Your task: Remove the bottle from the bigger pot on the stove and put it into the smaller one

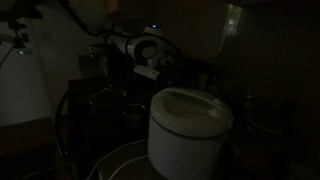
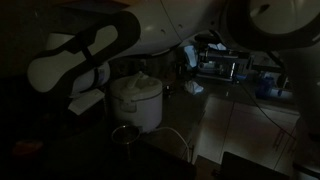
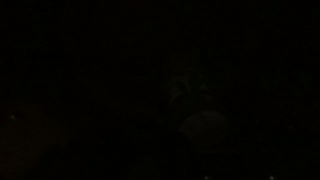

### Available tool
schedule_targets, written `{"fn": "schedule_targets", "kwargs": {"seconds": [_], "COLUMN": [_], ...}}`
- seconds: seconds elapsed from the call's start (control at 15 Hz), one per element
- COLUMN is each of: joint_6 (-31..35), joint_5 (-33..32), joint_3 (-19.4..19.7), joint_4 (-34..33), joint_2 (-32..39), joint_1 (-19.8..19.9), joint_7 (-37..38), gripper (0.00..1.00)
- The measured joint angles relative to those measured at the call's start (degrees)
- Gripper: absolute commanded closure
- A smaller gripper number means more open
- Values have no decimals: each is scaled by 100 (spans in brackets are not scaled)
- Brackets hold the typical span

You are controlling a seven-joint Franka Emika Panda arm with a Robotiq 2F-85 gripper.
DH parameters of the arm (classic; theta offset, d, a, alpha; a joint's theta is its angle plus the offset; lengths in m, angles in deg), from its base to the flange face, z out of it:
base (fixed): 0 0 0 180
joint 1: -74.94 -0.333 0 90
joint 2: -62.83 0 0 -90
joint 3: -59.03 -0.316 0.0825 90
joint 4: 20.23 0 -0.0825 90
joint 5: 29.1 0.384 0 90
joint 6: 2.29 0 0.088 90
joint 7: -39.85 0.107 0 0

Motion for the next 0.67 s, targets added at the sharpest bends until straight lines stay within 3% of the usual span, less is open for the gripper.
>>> {"fn": "schedule_targets", "kwargs": {"seconds": [0.33,0.67], "joint_6": [-265,-1015], "joint_5": [-24,-31], "joint_3": [102,220], "joint_4": [-117,-353], "joint_2": [-12,-181], "joint_1": [9,13], "joint_7": [0,0], "gripper": [73,73]}}
